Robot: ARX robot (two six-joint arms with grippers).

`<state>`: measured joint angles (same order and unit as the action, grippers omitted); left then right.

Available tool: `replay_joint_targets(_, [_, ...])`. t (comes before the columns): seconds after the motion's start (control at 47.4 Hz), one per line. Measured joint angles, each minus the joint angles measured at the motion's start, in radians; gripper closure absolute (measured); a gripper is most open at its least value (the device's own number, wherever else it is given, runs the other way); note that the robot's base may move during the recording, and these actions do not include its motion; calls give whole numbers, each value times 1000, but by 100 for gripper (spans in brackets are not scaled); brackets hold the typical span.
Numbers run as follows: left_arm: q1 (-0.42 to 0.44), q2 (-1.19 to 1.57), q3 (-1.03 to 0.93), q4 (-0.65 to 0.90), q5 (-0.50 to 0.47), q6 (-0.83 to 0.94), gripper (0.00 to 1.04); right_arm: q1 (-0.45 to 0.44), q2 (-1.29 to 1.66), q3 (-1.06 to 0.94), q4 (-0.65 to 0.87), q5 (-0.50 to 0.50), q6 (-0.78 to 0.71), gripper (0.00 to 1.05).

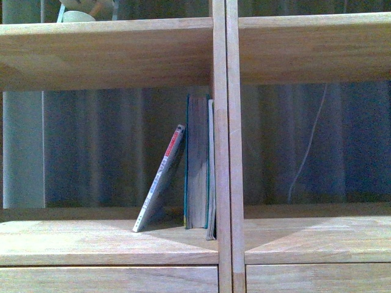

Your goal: Organize books on shelf

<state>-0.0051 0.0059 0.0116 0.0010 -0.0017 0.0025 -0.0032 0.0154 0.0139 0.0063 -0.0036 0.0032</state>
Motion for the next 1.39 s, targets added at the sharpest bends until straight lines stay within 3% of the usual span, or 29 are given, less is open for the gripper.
replay_joint_targets(0.253, [0,0,0,0,1,0,7,0,-10,0,-5,2,-1,102])
replay_joint_targets(0.444, [0,0,0,0,1,0,7,0,-10,0,-5,2,-1,102])
replay_joint_targets(0.676, [0,0,0,0,1,0,7,0,-10,0,-5,1,-1,71])
replay_joint_targets(0.76, [0,0,0,0,1,0,7,0,-10,0,-5,2,-1,52])
replay_joint_targets(1.056, [0,0,0,0,1,0,7,0,-10,0,-5,2,-1,7])
replay_joint_targets(1.394, [0,0,0,0,1,0,7,0,-10,0,-5,2,-1,7])
